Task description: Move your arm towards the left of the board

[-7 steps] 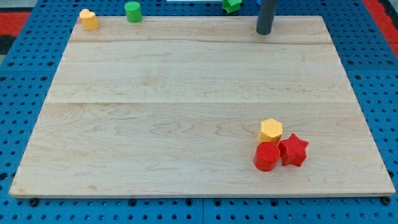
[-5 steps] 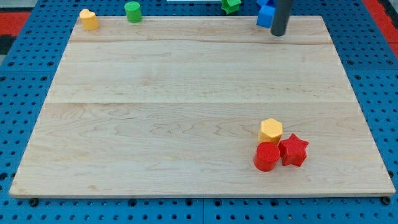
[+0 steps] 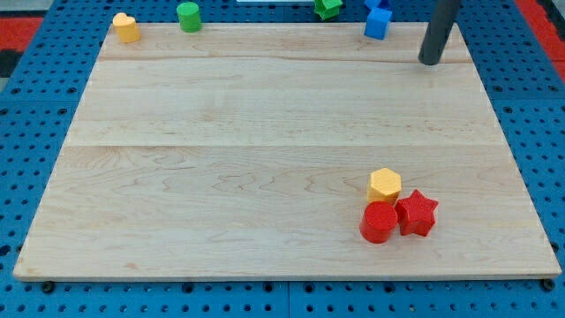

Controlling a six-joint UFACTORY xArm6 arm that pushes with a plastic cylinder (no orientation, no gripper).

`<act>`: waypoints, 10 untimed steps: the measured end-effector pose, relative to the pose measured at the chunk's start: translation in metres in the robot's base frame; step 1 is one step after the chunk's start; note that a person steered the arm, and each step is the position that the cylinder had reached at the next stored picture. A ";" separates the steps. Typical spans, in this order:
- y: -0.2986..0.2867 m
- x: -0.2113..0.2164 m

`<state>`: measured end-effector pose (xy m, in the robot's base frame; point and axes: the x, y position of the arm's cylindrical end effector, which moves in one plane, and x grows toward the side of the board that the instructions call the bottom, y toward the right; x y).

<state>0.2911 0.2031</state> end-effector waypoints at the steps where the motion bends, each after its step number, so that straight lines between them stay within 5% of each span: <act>1: -0.041 0.008; 7: -0.242 -0.005; 10: -0.287 -0.025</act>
<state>0.2666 -0.0834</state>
